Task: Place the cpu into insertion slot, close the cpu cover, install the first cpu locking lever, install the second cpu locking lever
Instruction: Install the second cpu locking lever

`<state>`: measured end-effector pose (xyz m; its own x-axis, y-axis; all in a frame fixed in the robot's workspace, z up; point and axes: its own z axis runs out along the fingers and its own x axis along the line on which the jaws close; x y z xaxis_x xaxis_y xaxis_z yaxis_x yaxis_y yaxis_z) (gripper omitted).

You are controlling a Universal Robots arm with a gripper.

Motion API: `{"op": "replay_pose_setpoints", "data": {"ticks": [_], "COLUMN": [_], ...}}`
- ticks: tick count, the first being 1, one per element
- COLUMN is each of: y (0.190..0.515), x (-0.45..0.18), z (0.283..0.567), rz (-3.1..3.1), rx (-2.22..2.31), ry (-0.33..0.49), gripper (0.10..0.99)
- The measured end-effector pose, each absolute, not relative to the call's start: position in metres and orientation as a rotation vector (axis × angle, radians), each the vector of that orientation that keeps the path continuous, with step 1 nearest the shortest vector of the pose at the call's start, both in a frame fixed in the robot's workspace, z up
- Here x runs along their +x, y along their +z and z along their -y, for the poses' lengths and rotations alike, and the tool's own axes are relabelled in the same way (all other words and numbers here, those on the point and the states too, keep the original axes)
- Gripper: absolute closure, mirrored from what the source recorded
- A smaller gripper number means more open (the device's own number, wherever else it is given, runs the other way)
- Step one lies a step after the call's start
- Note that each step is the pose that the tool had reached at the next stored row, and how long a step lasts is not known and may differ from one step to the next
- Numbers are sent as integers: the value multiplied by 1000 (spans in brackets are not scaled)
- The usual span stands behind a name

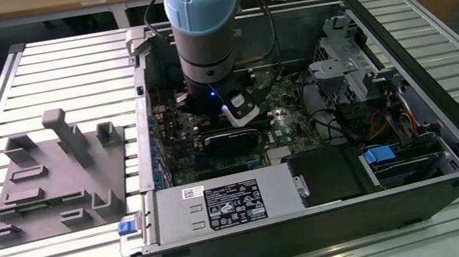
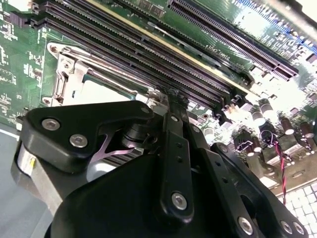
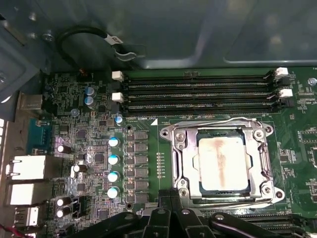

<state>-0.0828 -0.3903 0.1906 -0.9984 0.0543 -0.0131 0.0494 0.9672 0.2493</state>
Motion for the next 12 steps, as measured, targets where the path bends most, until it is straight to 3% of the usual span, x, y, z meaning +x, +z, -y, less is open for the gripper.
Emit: {"op": "replay_pose_setpoints", "data": {"ticks": [12], "y": [207], "x": [-84], "z": [390], "rz": [-3095], "rx": [82], "ry": [399], "gripper": [980]}}
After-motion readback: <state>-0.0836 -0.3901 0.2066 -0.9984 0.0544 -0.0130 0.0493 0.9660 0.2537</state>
